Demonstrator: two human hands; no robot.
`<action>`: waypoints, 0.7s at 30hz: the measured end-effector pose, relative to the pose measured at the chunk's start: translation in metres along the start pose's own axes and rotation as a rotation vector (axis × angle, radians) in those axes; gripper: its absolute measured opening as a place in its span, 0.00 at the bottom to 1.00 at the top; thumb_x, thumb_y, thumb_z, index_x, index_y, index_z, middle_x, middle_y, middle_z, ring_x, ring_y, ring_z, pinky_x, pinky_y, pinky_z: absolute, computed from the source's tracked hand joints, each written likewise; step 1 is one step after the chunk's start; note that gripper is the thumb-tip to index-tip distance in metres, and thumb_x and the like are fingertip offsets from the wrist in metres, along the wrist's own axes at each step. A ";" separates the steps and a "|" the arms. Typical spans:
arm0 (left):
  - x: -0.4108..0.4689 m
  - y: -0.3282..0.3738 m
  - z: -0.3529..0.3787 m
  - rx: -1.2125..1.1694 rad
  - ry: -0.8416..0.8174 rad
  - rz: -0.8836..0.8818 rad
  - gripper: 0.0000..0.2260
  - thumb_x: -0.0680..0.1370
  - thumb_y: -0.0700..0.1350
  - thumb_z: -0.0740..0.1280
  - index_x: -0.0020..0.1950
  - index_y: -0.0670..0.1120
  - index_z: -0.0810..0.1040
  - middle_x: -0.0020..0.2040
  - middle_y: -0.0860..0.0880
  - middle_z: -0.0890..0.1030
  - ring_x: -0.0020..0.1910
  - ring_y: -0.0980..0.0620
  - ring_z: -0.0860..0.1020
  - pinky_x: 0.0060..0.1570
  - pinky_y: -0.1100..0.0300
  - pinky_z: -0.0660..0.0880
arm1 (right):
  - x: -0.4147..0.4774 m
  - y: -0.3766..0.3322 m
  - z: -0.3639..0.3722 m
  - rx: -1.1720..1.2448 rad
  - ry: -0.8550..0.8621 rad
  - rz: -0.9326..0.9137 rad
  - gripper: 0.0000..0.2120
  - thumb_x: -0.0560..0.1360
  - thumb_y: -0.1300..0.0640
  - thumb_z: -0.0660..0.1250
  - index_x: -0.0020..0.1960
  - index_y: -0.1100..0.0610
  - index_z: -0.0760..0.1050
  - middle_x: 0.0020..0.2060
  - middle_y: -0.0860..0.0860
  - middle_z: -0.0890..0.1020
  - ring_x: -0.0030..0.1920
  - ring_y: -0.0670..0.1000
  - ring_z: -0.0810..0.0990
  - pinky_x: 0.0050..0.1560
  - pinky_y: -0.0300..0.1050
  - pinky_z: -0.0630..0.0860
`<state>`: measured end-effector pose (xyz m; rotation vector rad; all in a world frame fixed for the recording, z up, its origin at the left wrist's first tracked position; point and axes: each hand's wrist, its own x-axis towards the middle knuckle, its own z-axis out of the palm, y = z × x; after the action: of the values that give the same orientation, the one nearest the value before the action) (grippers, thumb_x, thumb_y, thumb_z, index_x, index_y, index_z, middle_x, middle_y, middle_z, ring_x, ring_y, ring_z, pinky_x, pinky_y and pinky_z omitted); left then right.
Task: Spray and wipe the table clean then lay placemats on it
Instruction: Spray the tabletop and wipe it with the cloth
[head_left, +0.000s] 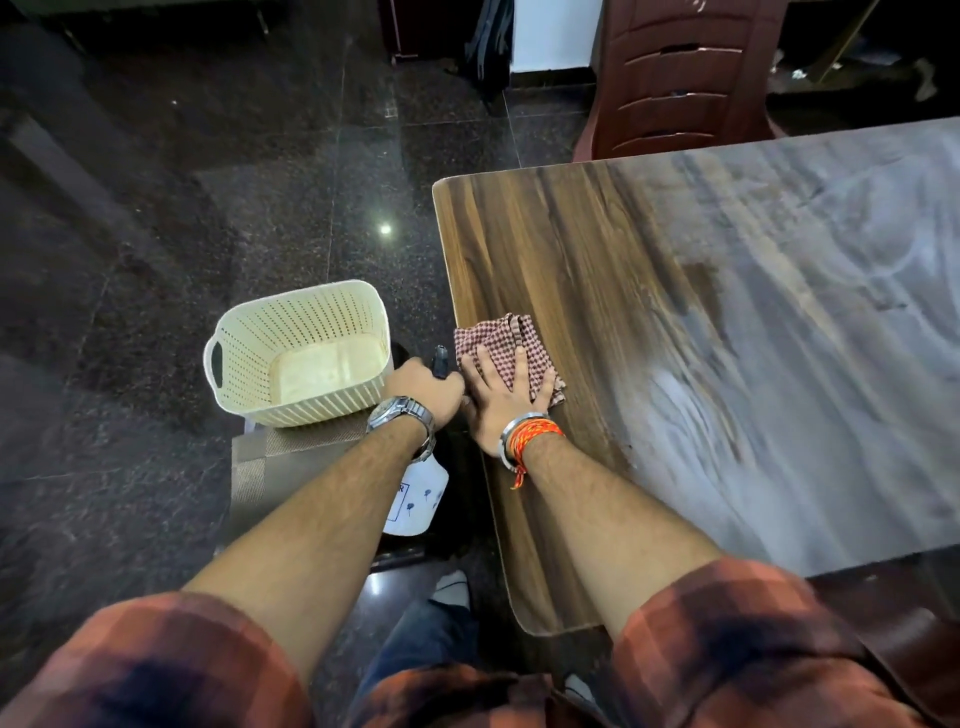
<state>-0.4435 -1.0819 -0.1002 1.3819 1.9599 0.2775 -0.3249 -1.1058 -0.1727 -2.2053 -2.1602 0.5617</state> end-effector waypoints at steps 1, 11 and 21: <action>-0.012 -0.002 0.003 -0.005 0.008 -0.006 0.22 0.67 0.57 0.60 0.51 0.42 0.80 0.47 0.39 0.84 0.45 0.37 0.82 0.51 0.49 0.81 | -0.017 0.002 0.003 -0.004 -0.002 -0.015 0.27 0.80 0.41 0.47 0.76 0.37 0.40 0.76 0.37 0.40 0.75 0.60 0.33 0.66 0.72 0.30; -0.140 -0.040 0.054 -0.044 0.009 -0.123 0.24 0.66 0.59 0.62 0.52 0.44 0.79 0.47 0.40 0.84 0.41 0.38 0.84 0.48 0.48 0.83 | -0.175 0.032 0.029 -0.004 -0.066 -0.157 0.27 0.80 0.42 0.46 0.77 0.40 0.41 0.76 0.39 0.39 0.74 0.60 0.29 0.60 0.68 0.21; -0.228 -0.039 0.082 -0.086 -0.025 -0.088 0.20 0.69 0.57 0.64 0.52 0.45 0.79 0.48 0.43 0.83 0.42 0.41 0.83 0.48 0.52 0.81 | -0.261 0.066 0.042 -0.012 -0.109 -0.156 0.27 0.80 0.42 0.46 0.75 0.37 0.39 0.76 0.37 0.38 0.74 0.60 0.30 0.62 0.70 0.25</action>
<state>-0.3788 -1.3179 -0.0840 1.2349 1.9593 0.2985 -0.2687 -1.3719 -0.1631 -2.0330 -2.3674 0.6777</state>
